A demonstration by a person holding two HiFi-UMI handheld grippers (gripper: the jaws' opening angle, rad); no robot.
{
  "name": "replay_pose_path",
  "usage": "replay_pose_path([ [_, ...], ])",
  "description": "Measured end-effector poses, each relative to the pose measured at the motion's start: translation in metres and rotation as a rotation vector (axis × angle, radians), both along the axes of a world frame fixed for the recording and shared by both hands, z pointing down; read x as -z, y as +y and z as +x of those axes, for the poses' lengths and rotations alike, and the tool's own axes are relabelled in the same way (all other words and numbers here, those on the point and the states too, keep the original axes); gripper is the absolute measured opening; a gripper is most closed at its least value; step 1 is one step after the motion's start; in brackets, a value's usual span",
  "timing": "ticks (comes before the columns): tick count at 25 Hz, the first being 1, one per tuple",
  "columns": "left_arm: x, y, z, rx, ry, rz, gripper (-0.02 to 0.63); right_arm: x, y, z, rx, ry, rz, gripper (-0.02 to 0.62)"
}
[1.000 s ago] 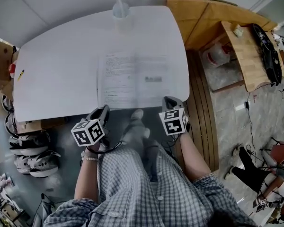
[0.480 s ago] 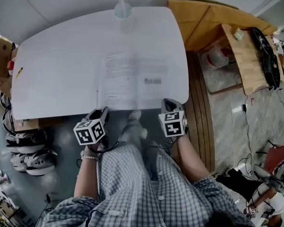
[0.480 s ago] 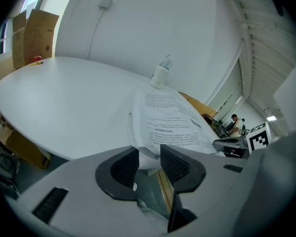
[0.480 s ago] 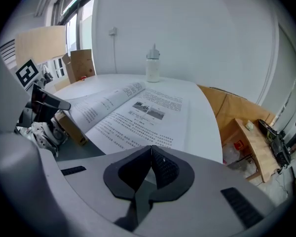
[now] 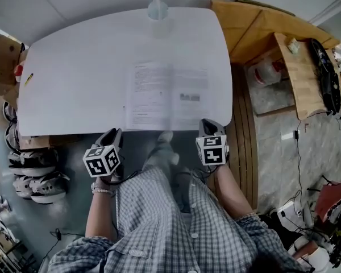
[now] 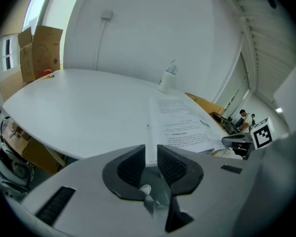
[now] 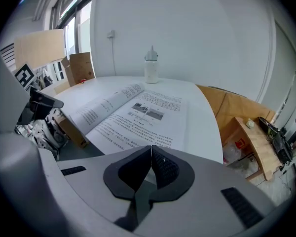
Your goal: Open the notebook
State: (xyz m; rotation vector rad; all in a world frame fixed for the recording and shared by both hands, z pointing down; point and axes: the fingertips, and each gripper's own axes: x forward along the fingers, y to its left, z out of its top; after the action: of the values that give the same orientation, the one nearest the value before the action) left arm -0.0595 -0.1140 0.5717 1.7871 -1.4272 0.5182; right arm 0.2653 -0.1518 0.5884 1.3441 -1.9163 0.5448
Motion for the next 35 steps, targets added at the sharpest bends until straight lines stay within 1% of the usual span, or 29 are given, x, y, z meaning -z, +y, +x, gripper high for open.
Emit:
replay_pose_path([
  [2,0.008,-0.006,0.004,-0.024,-0.001,0.043,0.031,0.003,-0.001,0.003,-0.012,0.000,0.010,0.021],
  [5,0.018,-0.015,0.015,-0.076,0.012,0.088,0.010,0.018,-0.008,0.000,-0.022,-0.045,0.042,0.021],
  [10,0.049,-0.034,0.038,-0.174,0.028,0.171,0.009,0.054,-0.022,-0.008,0.020,-0.068,0.126,0.021],
  [16,0.101,-0.062,0.061,-0.278,-0.005,0.313,0.008,0.103,-0.035,-0.014,0.035,-0.115,0.244,0.021],
  [20,0.140,-0.074,0.079,-0.352,-0.030,0.407,0.008,0.136,-0.042,-0.014,0.045,-0.123,0.309,0.021],
  [24,0.178,-0.081,0.099,-0.423,-0.037,0.499,0.008,0.171,-0.048,-0.015,0.050,-0.135,0.381,0.021],
  [30,0.232,-0.089,0.121,-0.493,-0.064,0.627,0.008,0.231,-0.054,-0.013,0.064,-0.143,0.522,0.021],
  [35,0.270,-0.096,0.130,-0.496,-0.036,0.707,0.008,0.275,-0.058,-0.013,0.075,-0.147,0.625,0.021],
])
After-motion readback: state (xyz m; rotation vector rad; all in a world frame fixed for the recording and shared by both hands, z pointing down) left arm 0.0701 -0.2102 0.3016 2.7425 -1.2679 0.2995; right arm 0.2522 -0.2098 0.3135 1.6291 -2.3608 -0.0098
